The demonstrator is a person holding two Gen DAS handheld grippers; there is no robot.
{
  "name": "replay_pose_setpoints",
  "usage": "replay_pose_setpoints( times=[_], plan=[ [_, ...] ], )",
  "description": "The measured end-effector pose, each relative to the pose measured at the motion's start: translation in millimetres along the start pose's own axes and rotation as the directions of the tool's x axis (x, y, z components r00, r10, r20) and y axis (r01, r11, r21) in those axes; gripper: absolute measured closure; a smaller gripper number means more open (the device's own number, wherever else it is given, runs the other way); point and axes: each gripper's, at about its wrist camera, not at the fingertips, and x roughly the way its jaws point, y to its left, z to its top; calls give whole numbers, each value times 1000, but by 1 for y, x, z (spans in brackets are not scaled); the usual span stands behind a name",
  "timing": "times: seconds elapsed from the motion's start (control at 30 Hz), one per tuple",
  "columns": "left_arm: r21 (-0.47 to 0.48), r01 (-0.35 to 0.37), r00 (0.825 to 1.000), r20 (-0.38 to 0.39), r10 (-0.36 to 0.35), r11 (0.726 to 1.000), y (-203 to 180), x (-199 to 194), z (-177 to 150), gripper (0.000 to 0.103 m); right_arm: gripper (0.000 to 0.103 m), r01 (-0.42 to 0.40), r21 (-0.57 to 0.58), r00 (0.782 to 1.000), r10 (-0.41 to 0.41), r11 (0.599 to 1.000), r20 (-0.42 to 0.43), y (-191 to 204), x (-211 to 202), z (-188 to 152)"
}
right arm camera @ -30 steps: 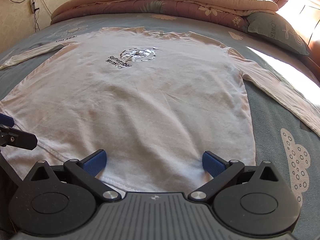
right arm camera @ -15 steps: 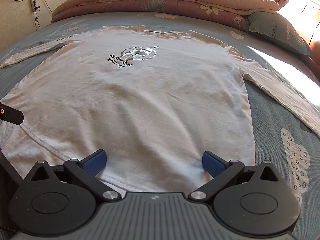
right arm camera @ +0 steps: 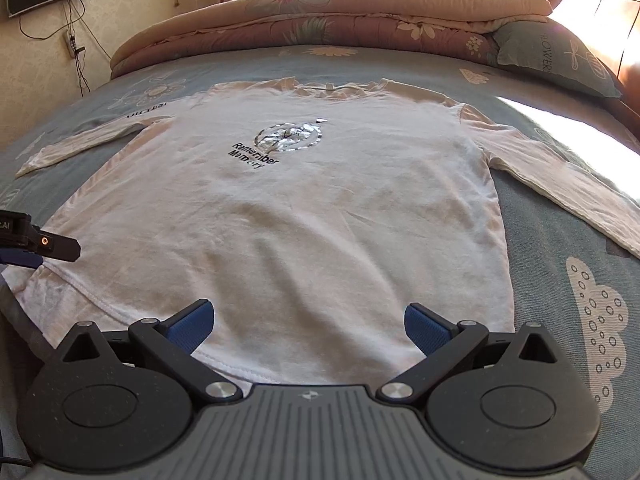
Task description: Fold clothes
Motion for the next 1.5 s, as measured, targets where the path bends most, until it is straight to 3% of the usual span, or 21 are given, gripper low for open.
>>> replay_pose_setpoints(
  times=[0.07, 0.2, 0.4, 0.6, 0.67, 0.83, 0.97, 1.1, 1.27, 1.33, 1.4, 1.5],
  plan=[
    [21, -6, 1000, 0, 6, 1000, -2, 0, -2, 1, 0, -20, -50, 1000, 20, 999, -4, 16, 3, -2],
    [11, 16, 1000, 5, -16, 1000, 3, -2, -3, 1, 0, 27, -123, 995, -38, 992, -87, 36, 17, -22],
    [10, 35, 999, 15, -35, 999, 5, -2, -4, 1, 0, 34, -98, 996, -42, 995, -81, 27, -8, -42],
    [21, 44, 999, 21, -44, 999, 6, -3, -6, 1, 0, 56, 2, 998, -56, 998, -22, 6, -26, -34],
    [14, 54, 998, 23, -55, 998, 8, -3, -6, 1, 0, 60, 80, 995, -54, 995, -80, -9, -18, -37],
    [2, 74, 997, 30, -74, 997, 12, -4, -6, 1, 0, 89, 92, 993, -81, 992, -87, -18, -29, -49],
    [19, 59, 998, 28, -59, 998, 8, -4, -7, 1, 0, 30, 170, 1000, -30, 985, 0, -33, -45, -47],
    [35, 43, 999, 22, -44, 998, 5, -3, -6, 1, 0, -124, 201, 991, 112, 972, 69, -41, -41, -30],
    [36, 47, 999, 23, -48, 998, 6, -3, -6, 1, 0, -180, 310, 983, 183, 934, 20, -60, -5, -23],
    [34, 55, 998, 26, -55, 998, 7, -4, -7, 1, 0, -177, 335, 984, 172, 925, 47, -69, -8, -26],
    [32, 54, 998, 25, -55, 998, 7, -3, -6, 1, 0, -7, 323, 1000, -1, 946, 26, -74, -14, -30],
    [49, 40, 999, 19, -41, 998, 4, -2, -6, 1, 0, -17, 347, 999, 4, 938, 37, -80, -16, -24]
  ],
)
